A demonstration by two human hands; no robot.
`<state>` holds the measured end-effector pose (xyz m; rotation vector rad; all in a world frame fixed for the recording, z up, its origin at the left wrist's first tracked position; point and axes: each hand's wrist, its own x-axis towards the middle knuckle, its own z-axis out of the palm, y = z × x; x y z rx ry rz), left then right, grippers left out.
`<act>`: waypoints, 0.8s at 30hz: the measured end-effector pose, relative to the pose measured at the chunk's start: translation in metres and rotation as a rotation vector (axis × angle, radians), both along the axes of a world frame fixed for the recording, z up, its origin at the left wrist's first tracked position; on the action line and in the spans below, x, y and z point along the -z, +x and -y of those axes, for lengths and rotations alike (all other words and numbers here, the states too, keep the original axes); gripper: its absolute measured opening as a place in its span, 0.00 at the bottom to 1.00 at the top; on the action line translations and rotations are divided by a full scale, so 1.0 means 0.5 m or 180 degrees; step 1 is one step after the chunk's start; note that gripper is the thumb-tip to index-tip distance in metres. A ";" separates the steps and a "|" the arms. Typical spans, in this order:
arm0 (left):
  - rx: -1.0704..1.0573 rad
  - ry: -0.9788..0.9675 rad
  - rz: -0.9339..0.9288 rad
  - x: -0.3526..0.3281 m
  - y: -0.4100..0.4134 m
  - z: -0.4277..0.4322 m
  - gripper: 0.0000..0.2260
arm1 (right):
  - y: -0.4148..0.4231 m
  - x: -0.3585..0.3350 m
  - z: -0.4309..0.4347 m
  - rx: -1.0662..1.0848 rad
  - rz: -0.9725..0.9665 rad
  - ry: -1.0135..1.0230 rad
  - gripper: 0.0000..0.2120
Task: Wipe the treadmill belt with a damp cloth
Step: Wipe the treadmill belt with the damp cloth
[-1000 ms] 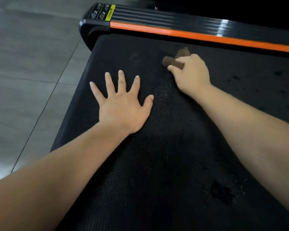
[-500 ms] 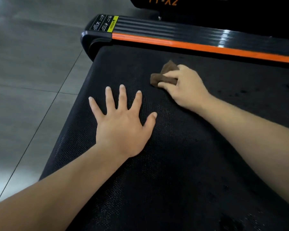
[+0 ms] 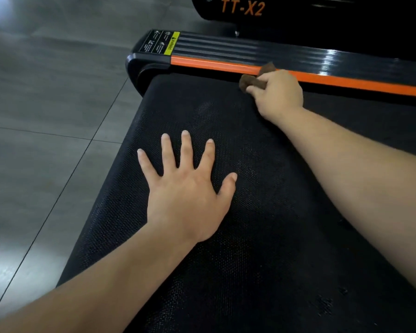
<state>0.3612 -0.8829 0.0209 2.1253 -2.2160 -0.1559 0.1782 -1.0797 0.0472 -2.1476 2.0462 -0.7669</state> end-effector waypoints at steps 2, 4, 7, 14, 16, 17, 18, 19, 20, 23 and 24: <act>-0.0004 -0.0007 0.0001 -0.001 0.000 -0.001 0.36 | 0.014 0.011 -0.018 -0.0370 0.0050 0.0013 0.10; -0.0004 -0.0016 0.0020 -0.002 0.001 -0.001 0.36 | 0.011 0.012 -0.051 -0.0954 0.0071 0.0167 0.10; 0.0021 -0.0014 0.0036 -0.001 0.000 0.000 0.36 | -0.055 -0.006 -0.038 -0.0770 -0.0278 0.0099 0.11; -0.0008 -0.0020 0.0010 0.000 0.001 -0.002 0.36 | -0.075 0.016 -0.056 -0.0643 -0.0059 0.0098 0.13; -0.0020 -0.0019 0.0003 -0.002 0.000 0.000 0.36 | -0.080 0.012 -0.069 -0.0800 -0.0211 0.0104 0.12; -0.0015 -0.0018 0.0002 -0.003 -0.001 0.001 0.36 | -0.096 0.004 -0.051 -0.0606 -0.0315 0.0043 0.13; -0.0001 -0.0011 0.0007 -0.003 -0.001 0.001 0.36 | -0.114 -0.008 -0.030 -0.0274 -0.0323 0.0030 0.13; 0.0002 0.0000 0.0015 -0.002 0.000 0.000 0.36 | -0.126 -0.019 -0.019 0.0019 -0.0211 0.0080 0.12; -0.0005 -0.0002 0.0021 0.000 0.001 0.000 0.36 | -0.129 -0.022 -0.018 0.0186 -0.0109 0.0100 0.12; -0.0015 -0.0016 0.0046 0.000 0.002 0.001 0.36 | -0.098 -0.001 -0.079 -0.0409 -0.0092 0.0107 0.10; -0.0017 -0.0002 0.0055 0.000 0.002 0.001 0.37 | -0.088 0.003 -0.117 -0.0731 -0.0042 0.0179 0.09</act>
